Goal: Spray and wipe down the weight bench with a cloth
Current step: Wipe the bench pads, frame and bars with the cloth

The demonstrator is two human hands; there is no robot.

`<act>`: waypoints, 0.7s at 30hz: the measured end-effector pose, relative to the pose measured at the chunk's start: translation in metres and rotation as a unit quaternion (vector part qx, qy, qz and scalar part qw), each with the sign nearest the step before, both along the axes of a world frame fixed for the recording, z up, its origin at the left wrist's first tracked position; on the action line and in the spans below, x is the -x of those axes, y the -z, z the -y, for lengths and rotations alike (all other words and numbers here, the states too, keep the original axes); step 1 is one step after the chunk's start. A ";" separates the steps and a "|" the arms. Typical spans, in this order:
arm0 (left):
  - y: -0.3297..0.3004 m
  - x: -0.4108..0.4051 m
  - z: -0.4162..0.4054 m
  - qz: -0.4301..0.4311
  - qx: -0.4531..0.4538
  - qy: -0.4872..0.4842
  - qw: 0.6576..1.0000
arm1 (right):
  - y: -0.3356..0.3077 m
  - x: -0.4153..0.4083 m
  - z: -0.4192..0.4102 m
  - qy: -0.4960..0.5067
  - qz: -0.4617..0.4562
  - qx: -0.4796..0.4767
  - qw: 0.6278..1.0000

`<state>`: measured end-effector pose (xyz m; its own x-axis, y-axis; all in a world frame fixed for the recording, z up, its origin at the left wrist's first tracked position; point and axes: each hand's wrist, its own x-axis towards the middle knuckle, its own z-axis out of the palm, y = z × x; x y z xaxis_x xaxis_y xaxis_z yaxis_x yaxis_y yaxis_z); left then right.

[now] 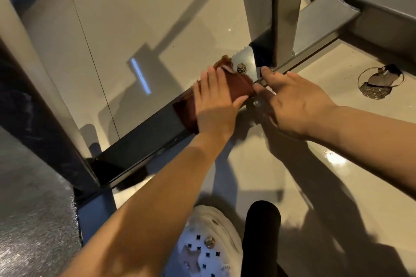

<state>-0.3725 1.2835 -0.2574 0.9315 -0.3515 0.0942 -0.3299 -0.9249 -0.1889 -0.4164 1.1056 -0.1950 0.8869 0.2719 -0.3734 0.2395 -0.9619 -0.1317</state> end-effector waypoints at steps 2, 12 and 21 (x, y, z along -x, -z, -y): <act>0.003 -0.005 0.008 0.002 -0.009 0.022 1.000 | 0.002 -0.001 -0.002 -0.002 0.006 0.010 1.000; -0.009 0.028 -0.161 -0.056 -0.007 0.092 0.994 | -0.001 -0.003 0.005 -0.038 0.006 0.036 0.999; -0.008 0.036 -0.122 -0.030 0.029 -0.010 0.999 | 0.000 -0.004 -0.002 -0.018 -0.003 0.043 0.999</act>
